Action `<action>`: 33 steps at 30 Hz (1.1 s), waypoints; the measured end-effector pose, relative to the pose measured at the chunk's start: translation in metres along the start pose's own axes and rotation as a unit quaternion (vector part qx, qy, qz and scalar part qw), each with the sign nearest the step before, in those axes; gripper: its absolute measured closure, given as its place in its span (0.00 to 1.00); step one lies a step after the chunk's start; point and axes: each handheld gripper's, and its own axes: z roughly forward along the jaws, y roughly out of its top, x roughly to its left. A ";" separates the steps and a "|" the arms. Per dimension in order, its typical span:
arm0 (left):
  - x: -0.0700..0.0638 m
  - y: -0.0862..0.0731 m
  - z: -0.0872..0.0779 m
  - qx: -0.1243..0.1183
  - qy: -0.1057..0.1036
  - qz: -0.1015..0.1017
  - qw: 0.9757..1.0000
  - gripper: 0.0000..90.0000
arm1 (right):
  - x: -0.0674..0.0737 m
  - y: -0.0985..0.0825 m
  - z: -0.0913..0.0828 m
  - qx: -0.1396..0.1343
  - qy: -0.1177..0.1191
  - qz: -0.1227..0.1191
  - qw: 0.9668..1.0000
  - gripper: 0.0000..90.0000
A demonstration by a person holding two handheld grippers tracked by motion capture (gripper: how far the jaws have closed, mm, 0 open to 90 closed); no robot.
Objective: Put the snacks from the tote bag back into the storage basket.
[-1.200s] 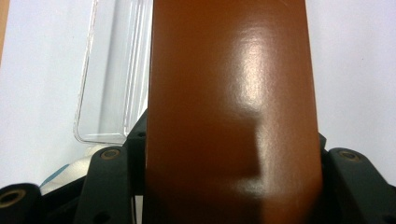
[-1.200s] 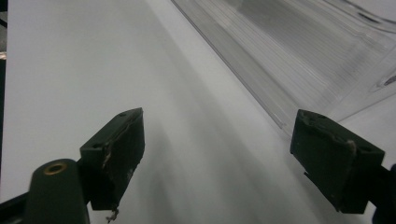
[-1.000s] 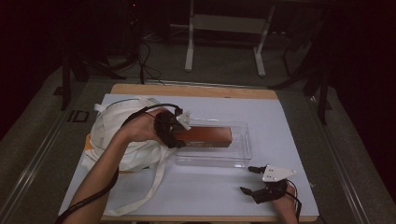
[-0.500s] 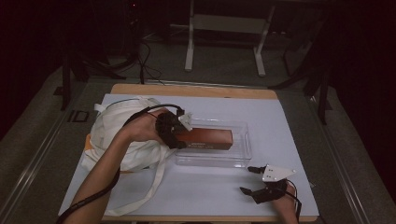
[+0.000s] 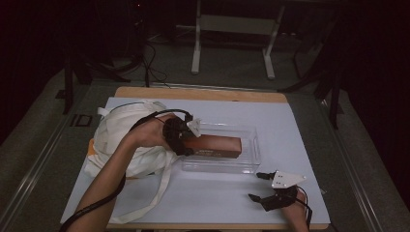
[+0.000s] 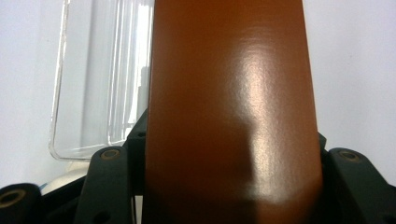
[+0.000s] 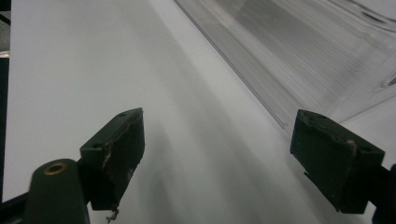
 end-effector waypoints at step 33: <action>-0.002 0.012 0.017 0.019 -0.028 0.004 0.999 0.48 | 0.000 0.000 0.000 0.001 -0.001 -0.001 1.000 0.20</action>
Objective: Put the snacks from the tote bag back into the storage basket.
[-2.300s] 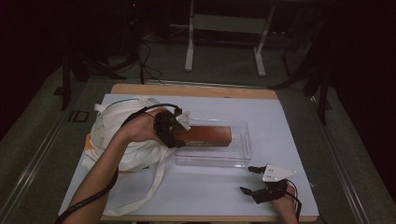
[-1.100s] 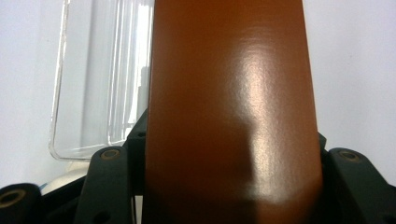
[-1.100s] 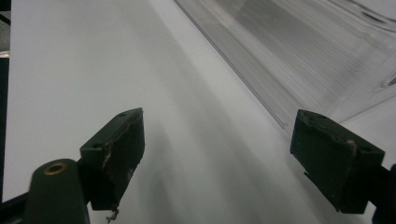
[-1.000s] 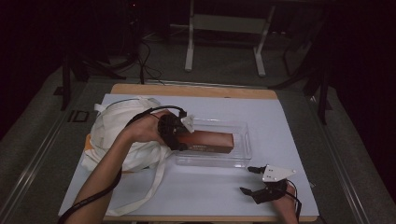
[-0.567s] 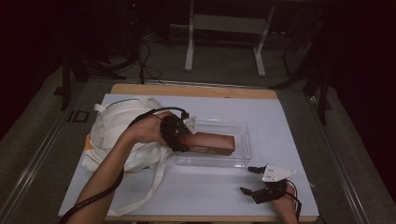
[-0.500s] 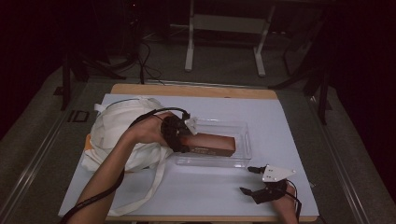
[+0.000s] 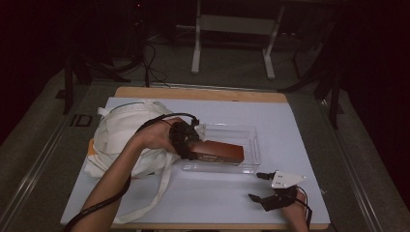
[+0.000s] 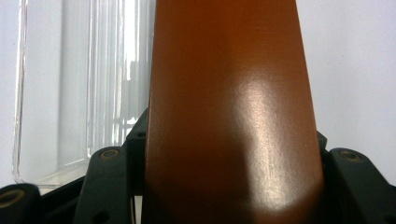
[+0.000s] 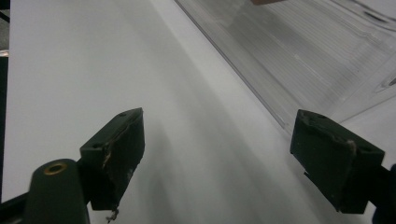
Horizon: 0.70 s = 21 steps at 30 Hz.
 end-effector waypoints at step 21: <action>0.004 0.007 0.009 0.011 -0.017 -0.012 1.000 0.47 | 0.000 0.000 0.000 0.001 0.000 0.000 1.000 0.20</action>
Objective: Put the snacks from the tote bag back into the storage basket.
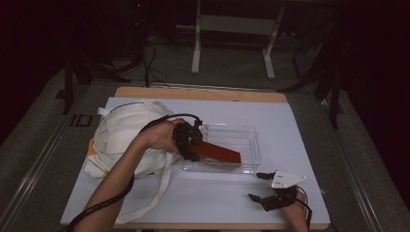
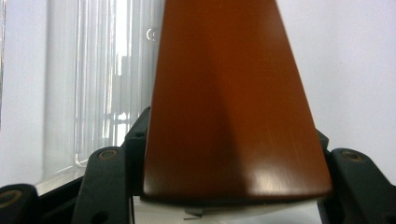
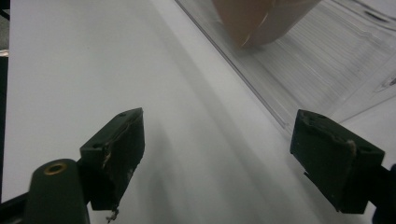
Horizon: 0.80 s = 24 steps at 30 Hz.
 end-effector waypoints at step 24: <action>0.006 0.001 0.004 0.004 -0.027 -0.039 0.999 0.42 | 0.000 0.000 0.000 0.001 0.001 0.000 1.000 0.20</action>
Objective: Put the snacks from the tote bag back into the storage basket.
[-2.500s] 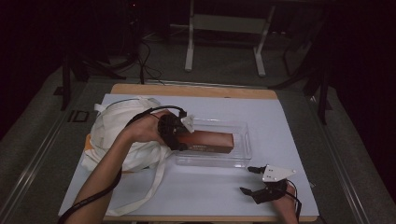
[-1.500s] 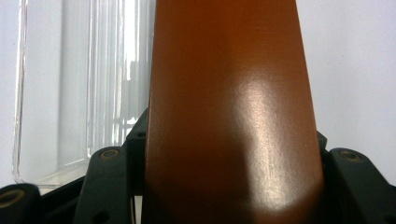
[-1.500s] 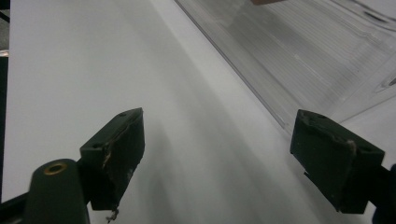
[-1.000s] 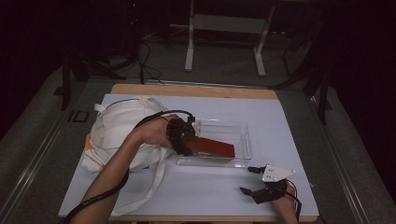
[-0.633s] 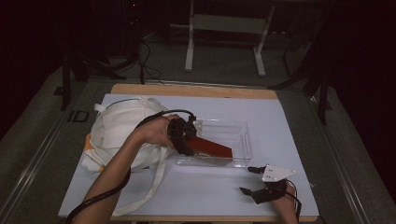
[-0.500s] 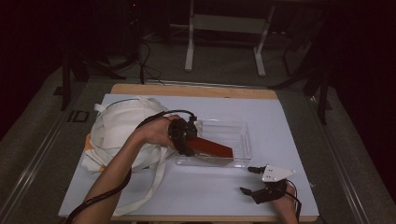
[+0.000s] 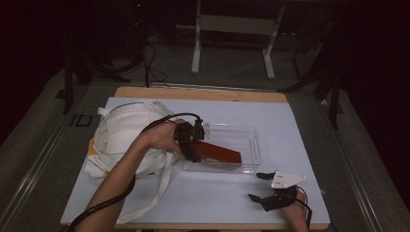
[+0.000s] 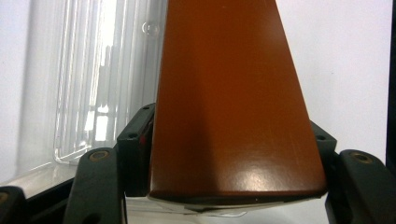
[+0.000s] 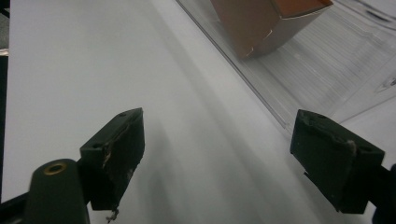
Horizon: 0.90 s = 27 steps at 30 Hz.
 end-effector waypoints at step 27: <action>0.000 -0.006 -0.019 -0.039 -0.007 -0.021 0.999 0.40 | 0.000 0.000 0.000 0.000 0.000 -0.001 1.000 0.20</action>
